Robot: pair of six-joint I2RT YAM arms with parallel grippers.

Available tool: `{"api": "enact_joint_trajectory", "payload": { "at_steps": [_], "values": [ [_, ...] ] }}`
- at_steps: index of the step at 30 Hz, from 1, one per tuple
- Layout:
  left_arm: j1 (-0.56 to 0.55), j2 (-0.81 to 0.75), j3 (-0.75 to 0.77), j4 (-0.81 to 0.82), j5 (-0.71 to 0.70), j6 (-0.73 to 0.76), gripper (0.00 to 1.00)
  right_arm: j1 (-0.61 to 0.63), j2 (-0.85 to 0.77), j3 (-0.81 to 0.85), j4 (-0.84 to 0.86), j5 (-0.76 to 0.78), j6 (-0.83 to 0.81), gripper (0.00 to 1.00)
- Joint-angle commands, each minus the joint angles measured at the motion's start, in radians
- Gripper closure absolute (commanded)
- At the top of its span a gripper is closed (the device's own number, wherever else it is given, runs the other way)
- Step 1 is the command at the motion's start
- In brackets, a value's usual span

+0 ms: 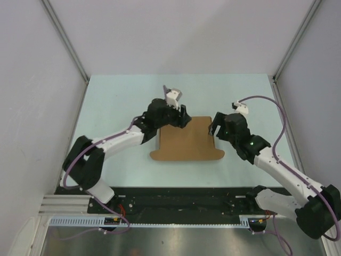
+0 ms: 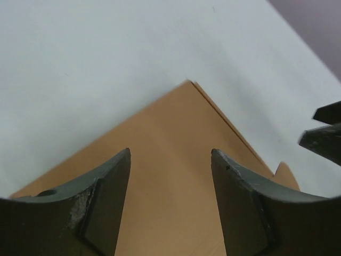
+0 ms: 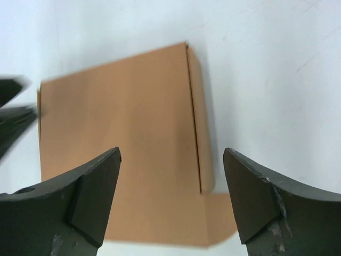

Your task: Fold the paper box

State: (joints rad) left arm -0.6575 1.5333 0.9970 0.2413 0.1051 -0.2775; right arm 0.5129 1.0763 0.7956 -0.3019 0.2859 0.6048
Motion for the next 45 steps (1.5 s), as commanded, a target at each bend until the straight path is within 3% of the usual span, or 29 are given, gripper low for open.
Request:
{"api": "enact_joint_trajectory", "payload": {
  "at_steps": [1,7,11,14,25,29,33,41,45],
  "values": [
    [-0.080,0.109,0.112,-0.088,0.115,0.084,0.33,0.168,-0.052,0.017,-0.216,0.185,-0.019,0.18],
    [-0.082,0.142,0.071,-0.071,0.022,0.081,0.34,0.470,-0.076,0.020,-0.367,0.435,0.036,0.25],
    [-0.082,0.191,0.118,-0.123,0.036,0.118,0.34,0.556,-0.072,0.045,-0.457,0.525,0.010,0.25],
    [-0.079,0.238,0.164,-0.183,0.053,0.150,0.34,0.562,-0.064,0.080,-0.549,0.533,0.045,0.26],
    [-0.063,0.355,0.229,-0.235,0.010,0.179,0.35,0.607,0.053,0.060,-0.617,0.578,0.248,0.19],
    [-0.047,0.360,0.193,-0.226,-0.007,0.158,0.35,0.579,0.031,-0.007,-0.510,0.506,0.337,0.18],
    [-0.021,0.352,0.190,-0.235,-0.031,0.152,0.35,0.501,-0.093,-0.119,-0.360,0.454,0.418,0.19],
    [0.029,0.352,0.158,-0.232,-0.077,0.113,0.36,0.256,-0.540,-0.438,-0.014,0.213,0.576,0.24],
    [0.032,0.350,0.144,-0.232,-0.104,0.109,0.36,0.122,-0.575,-0.542,0.151,0.081,0.605,0.25]
  ]
}}
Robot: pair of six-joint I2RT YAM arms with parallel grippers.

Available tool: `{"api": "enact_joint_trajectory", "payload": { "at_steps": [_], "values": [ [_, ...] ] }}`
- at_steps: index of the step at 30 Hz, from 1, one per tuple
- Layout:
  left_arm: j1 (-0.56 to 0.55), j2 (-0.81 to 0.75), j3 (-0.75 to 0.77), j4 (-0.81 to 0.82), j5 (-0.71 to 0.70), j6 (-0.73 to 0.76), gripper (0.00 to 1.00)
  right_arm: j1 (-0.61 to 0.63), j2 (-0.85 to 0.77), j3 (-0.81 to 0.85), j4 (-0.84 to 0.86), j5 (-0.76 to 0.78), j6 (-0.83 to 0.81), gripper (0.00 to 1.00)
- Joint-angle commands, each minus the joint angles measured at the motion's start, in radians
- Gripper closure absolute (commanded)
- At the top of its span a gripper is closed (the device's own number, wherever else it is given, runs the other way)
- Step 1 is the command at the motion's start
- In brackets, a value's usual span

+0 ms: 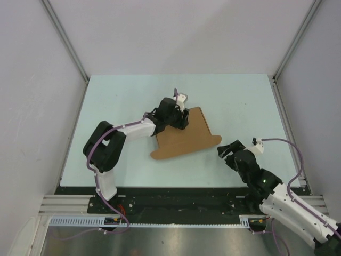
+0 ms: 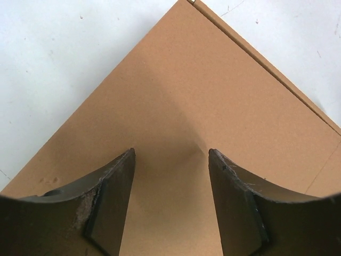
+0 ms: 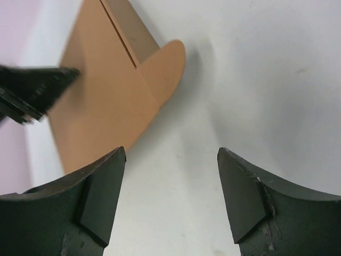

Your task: Fold the paper box

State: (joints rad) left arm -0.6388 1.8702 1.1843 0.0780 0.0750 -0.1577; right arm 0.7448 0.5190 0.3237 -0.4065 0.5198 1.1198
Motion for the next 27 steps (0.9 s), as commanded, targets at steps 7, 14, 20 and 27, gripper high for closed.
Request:
{"api": "enact_joint_trajectory", "payload": {
  "at_steps": [7,14,20,27],
  "values": [
    [0.018,0.004,-0.065,-0.061,-0.109,-0.019,0.36,-0.324,0.212,-0.224,0.734,-0.395,0.253,0.31],
    [0.027,0.001,-0.055,-0.070,-0.109,-0.025,0.36,-0.409,0.576,-0.213,1.133,-0.498,0.344,0.42],
    [0.030,-0.029,-0.087,-0.046,-0.116,-0.022,0.36,-0.421,0.560,-0.201,1.142,-0.485,0.330,0.48],
    [0.030,-0.025,-0.083,-0.044,-0.100,-0.039,0.37,-0.484,0.637,-0.144,1.098,-0.542,0.279,0.58]
  ]
}}
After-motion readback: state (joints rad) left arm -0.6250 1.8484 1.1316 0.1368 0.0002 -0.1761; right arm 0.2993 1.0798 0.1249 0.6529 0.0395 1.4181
